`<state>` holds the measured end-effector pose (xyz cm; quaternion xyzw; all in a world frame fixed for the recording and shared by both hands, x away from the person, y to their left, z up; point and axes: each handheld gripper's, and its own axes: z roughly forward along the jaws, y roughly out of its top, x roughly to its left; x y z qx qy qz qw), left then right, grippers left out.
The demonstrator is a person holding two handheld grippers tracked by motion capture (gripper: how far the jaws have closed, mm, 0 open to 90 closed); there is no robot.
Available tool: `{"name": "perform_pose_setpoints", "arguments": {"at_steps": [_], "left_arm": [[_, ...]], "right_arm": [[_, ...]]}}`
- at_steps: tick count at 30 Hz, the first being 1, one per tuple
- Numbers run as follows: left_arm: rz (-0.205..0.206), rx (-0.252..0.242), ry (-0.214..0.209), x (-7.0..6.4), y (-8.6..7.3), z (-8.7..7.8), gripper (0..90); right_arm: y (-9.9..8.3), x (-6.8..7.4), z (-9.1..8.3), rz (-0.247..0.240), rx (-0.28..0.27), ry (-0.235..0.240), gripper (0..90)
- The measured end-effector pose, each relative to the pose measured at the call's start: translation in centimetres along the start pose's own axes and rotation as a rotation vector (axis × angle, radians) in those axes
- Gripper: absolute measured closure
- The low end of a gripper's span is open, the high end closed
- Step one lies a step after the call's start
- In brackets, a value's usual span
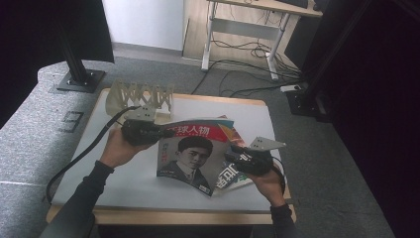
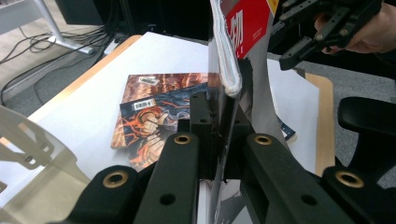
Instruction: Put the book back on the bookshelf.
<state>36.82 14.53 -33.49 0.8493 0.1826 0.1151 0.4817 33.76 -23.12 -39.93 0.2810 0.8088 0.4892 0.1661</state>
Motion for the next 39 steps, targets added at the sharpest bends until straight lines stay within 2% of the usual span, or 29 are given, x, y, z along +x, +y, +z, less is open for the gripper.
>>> {"name": "perform_pose_setpoints", "arguments": {"at_steps": [6, 8, 17, 18, 24, 25, 31, 33, 39], "left_arm": [[-0.03, -0.003, 0.01, 0.4, -0.1, -0.2, 86.6], [-0.046, -0.003, 0.02, 0.6, -0.2, -0.4, 86.6], [-0.069, 0.008, 0.051, 0.9, -0.1, -0.8, 86.6], [-0.074, 0.01, 0.057, 1.0, -0.1, -0.8, 86.6], [-0.087, 0.011, 0.068, 1.3, -0.1, -1.2, 86.7], [-0.09, 0.013, 0.069, 1.4, -0.1, -1.3, 86.7], [-0.115, 0.01, 0.088, 1.8, -0.3, -1.9, 86.7], [-0.123, 0.009, 0.093, 2.0, -0.4, -2.1, 86.7], [-0.14, 0.012, 0.114, 2.5, -0.5, -2.7, 86.7]], "right_arm": [[-1.0, -0.5, 0.0, 0.023, 0.027, -0.039, 44.7], [-1.6, -1.0, 0.1, 0.044, 0.052, -0.065, 39.4], [-3.6, -2.3, 0.0, 0.081, 0.123, -0.151, 26.6], [-4.1, -2.6, 0.0, 0.095, 0.135, -0.164, 23.1], [-5.4, -3.3, -0.1, 0.133, 0.169, -0.202, 18.6], [-6.0, -3.5, -0.2, 0.147, 0.179, -0.226, 15.8], [-7.3, -4.1, -0.4, 0.179, 0.195, -0.28, 14.5], [-8.0, -4.5, -0.7, 0.209, 0.205, -0.308, 14.5], [-9.3, -5.1, -1.0, 0.238, 0.223, -0.355, 15.0]]}}
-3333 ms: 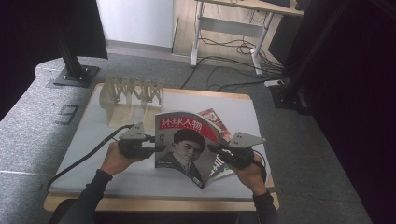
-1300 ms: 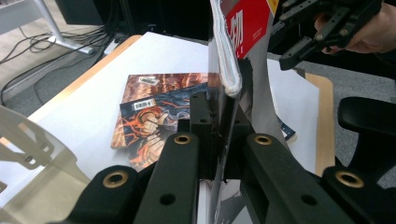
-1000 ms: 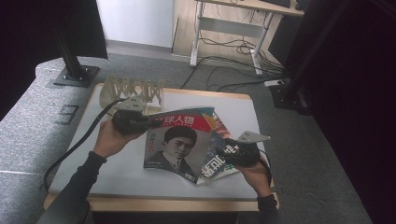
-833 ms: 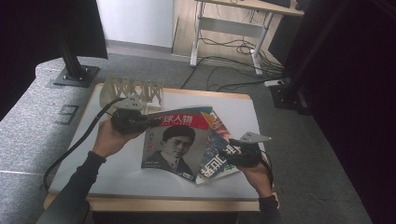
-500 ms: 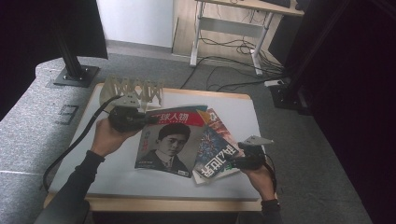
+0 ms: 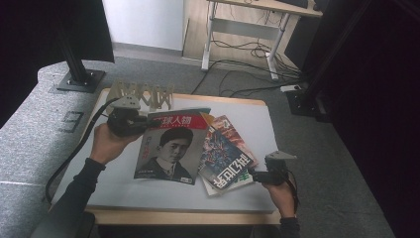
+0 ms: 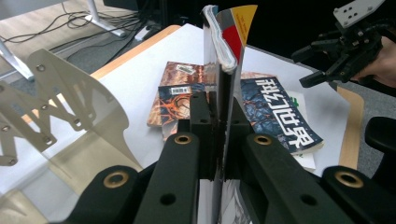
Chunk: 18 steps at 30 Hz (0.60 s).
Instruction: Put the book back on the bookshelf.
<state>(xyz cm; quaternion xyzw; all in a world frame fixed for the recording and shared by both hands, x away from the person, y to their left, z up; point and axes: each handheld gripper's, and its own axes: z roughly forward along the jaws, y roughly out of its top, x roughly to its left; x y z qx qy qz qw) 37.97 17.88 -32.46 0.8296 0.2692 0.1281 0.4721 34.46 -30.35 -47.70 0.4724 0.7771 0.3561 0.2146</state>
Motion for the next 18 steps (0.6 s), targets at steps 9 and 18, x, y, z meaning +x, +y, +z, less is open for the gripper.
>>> {"name": "perform_pose_setpoints", "arguments": {"at_steps": [9, 18], "left_arm": [[-0.011, -0.019, 0.031, 0.6, 0.2, -1.2, 86.7], [-0.038, -0.033, 0.073, 1.6, 0.4, -2.9, 86.7]], "right_arm": [[-1.9, -1.1, 0.7, 0.06, 0.014, -0.064, 15.7], [-3.4, -1.9, 1.4, 0.104, 0.011, -0.113, 15.8]]}}
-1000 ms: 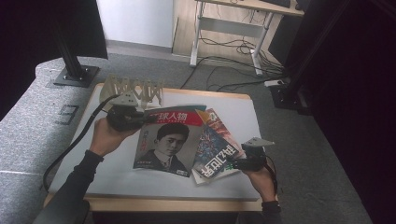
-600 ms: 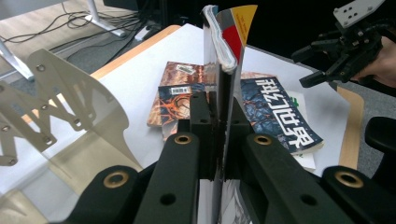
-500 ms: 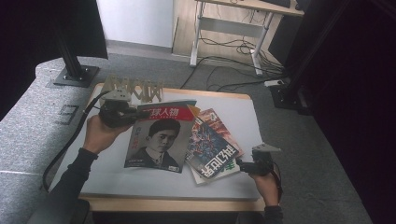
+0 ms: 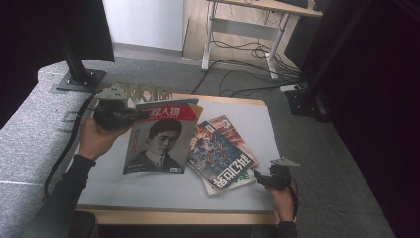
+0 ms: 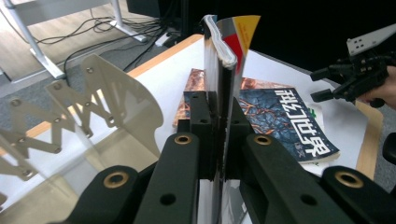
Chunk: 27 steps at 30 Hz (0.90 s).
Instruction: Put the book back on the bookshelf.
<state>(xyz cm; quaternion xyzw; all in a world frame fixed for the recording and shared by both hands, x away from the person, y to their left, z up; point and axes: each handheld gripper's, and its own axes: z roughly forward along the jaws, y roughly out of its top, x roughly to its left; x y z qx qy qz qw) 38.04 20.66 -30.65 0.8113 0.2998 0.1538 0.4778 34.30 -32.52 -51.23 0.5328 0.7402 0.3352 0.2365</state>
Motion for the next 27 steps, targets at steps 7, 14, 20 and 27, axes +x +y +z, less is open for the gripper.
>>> {"name": "perform_pose_setpoints", "arguments": {"at_steps": [7, 14, 20, 27], "left_arm": [[-0.011, -0.009, 0.029, 0.8, 0.3, -1.1, 86.7], [-0.022, -0.014, 0.062, 1.5, 0.6, -2.2, 86.7], [-0.04, -0.018, 0.087, 2.2, 0.7, -3.1, 86.6], [-0.057, -0.019, 0.114, 2.9, 0.6, -3.8, 86.6]], "right_arm": [[-0.7, -0.4, 0.6, 0.022, 0.0, -0.019, 15.9], [-1.3, -0.5, 1.4, 0.024, 0.024, -0.034, 16.0], [-1.5, -0.5, 1.7, 0.041, 0.01, -0.041, 15.4], [-1.7, -0.4, 1.7, 0.049, -0.002, -0.044, 15.3]]}}
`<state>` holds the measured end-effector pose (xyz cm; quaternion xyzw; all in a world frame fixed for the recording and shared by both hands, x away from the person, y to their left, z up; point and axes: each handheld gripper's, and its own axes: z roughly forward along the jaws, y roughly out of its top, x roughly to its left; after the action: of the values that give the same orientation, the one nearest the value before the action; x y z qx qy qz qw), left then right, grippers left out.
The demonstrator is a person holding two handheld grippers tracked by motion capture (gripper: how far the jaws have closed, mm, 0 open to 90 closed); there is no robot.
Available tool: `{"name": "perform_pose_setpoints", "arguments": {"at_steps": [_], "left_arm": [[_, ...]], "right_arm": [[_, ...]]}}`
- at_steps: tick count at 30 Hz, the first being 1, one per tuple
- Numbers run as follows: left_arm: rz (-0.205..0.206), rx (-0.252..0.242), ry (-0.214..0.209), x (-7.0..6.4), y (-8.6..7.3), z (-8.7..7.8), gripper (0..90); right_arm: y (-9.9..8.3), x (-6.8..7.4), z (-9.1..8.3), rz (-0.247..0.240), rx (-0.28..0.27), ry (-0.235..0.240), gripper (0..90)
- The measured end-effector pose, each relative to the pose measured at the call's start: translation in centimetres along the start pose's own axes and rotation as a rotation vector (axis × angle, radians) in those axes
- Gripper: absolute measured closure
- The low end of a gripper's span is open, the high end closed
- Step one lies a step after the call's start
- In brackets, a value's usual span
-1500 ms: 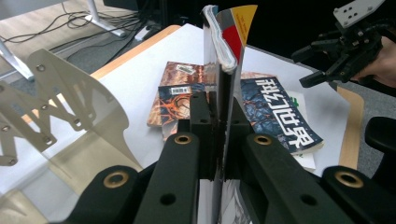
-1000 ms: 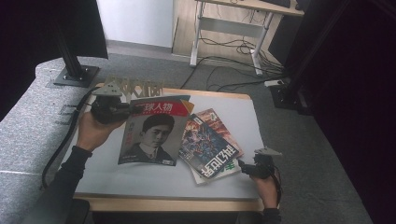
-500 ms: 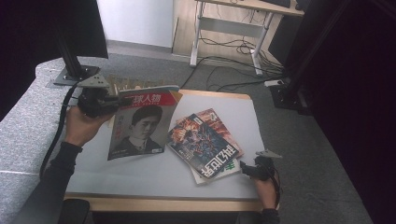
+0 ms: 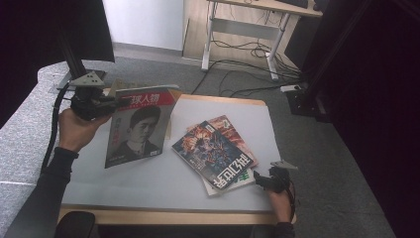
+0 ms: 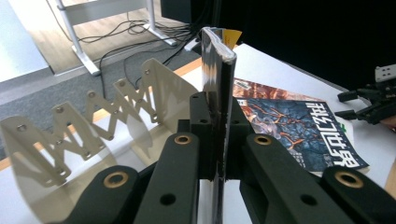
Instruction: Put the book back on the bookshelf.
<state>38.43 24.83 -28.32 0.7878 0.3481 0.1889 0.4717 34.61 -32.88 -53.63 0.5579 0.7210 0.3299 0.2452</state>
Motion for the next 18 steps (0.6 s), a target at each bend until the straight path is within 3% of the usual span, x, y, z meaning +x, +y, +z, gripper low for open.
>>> {"name": "perform_pose_setpoints", "arguments": {"at_steps": [18], "left_arm": [[-0.036, -0.003, 0.093, 1.6, 0.1, -3.2, 86.7]], "right_arm": [[-0.1, 0.0, 0.0, 0.001, -0.008, 0.001, 15.4]]}}
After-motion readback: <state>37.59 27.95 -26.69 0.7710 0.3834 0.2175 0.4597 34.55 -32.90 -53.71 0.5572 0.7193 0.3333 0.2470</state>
